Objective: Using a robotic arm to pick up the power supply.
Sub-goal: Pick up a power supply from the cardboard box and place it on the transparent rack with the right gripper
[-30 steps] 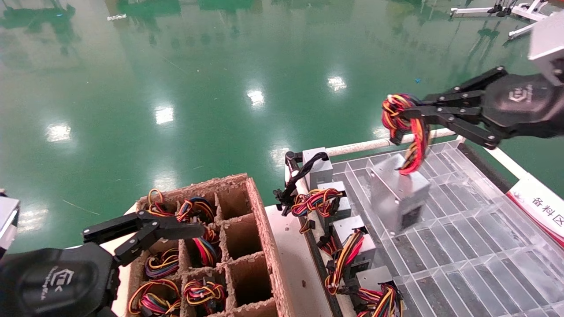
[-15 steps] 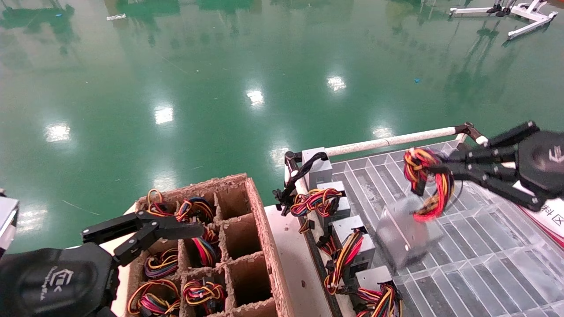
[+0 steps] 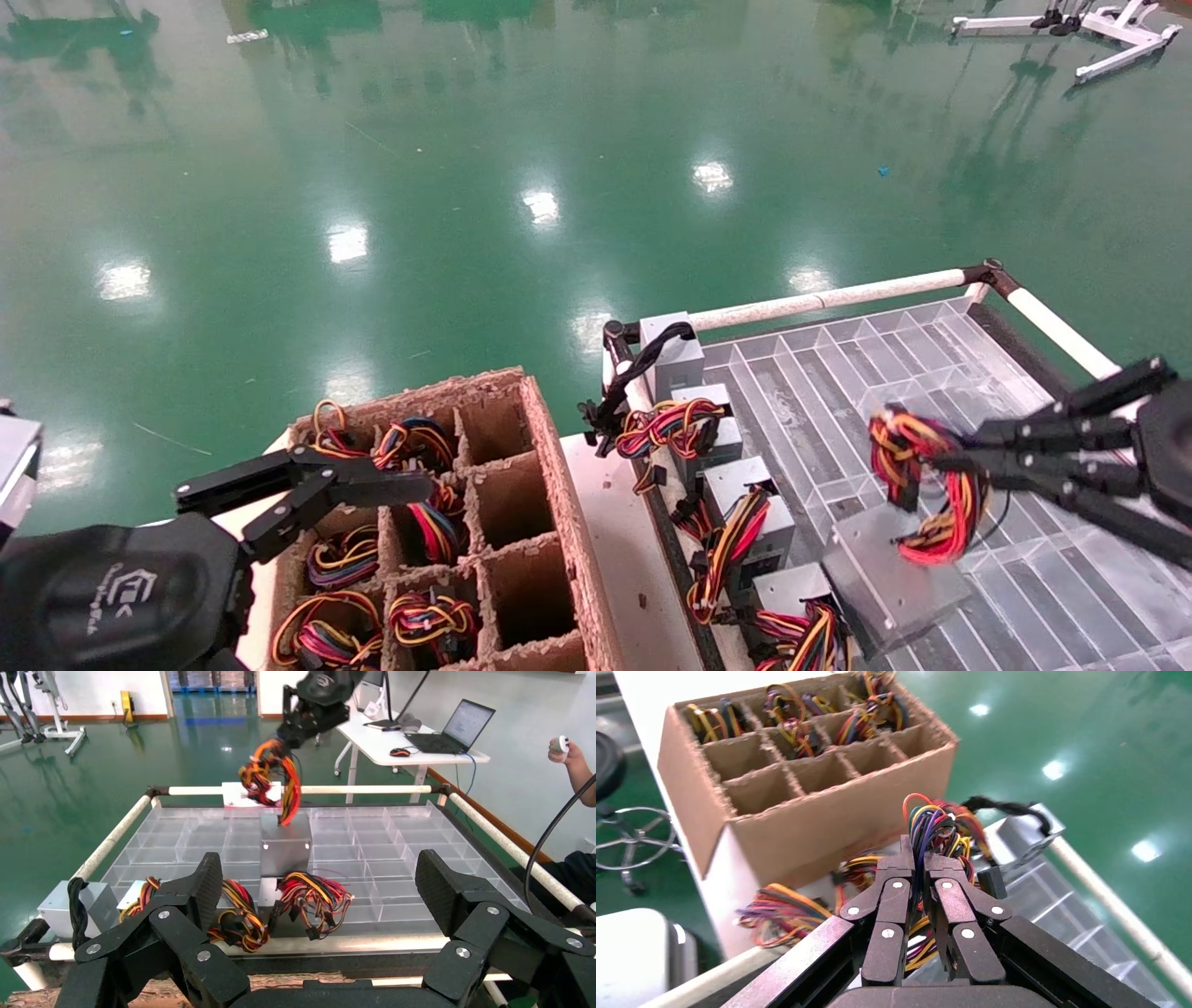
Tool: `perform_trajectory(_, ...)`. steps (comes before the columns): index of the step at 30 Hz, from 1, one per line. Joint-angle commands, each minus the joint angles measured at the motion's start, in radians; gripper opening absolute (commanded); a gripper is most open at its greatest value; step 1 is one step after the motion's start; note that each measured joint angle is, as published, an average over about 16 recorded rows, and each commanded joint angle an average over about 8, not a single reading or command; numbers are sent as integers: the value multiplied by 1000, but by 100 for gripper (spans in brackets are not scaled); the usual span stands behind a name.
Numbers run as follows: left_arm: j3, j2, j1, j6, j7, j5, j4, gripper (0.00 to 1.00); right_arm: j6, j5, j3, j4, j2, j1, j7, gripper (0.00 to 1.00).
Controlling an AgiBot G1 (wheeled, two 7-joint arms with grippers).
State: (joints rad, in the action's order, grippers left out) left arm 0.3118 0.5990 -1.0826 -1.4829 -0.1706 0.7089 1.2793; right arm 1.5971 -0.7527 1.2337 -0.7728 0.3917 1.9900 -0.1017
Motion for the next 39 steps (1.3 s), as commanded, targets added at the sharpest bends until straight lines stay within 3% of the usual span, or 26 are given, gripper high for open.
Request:
perform_trajectory(1,0,0,0,0,0,0,0,100,-1,18,25,-12,-14,-5,2,0)
perform_trajectory(22,1,0,0,0,0,-1,0,100,-6,142,187,124,24,-77,-111,0)
perform_trajectory(39,2,-1,0,1,1,-1,0,100,-10,257,237,251,82,-114,-173,0)
